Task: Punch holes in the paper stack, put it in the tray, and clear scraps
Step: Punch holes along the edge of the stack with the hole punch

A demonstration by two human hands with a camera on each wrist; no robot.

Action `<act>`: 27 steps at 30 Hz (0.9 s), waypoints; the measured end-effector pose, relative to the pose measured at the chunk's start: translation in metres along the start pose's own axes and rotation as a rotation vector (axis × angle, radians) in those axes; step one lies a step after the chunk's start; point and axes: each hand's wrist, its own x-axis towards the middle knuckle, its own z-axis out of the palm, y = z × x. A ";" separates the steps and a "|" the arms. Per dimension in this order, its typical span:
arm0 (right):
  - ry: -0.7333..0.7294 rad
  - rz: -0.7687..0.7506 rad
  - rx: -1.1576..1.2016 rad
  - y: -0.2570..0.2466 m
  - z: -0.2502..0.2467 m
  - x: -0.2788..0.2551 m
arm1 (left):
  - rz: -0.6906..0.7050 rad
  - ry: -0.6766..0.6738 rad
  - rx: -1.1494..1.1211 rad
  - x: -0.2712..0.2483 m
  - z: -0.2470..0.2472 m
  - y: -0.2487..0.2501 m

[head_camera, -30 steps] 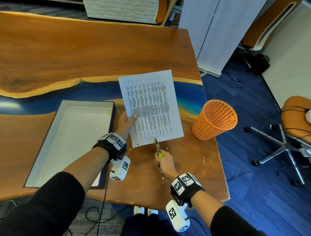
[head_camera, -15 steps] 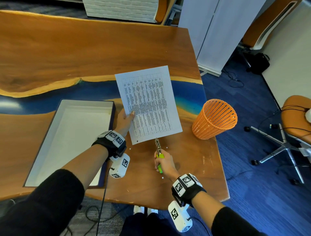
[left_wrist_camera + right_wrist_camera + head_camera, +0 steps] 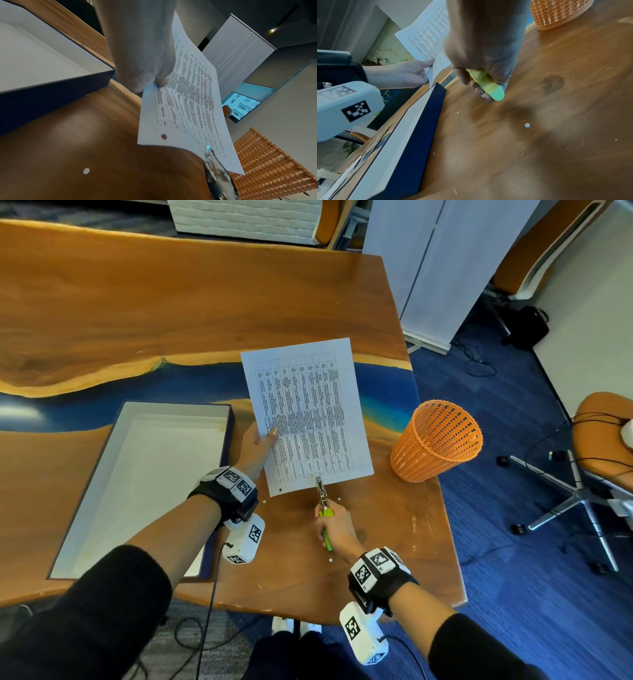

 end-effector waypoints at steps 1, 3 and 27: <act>-0.001 -0.002 -0.002 0.000 0.000 0.000 | 0.001 0.000 0.003 0.000 0.000 0.000; -0.005 -0.004 -0.008 -0.001 -0.001 0.000 | 0.011 -0.004 -0.002 0.000 0.000 0.000; 0.036 0.044 -0.099 0.005 0.001 0.005 | 0.014 -0.041 -0.021 0.006 0.004 -0.009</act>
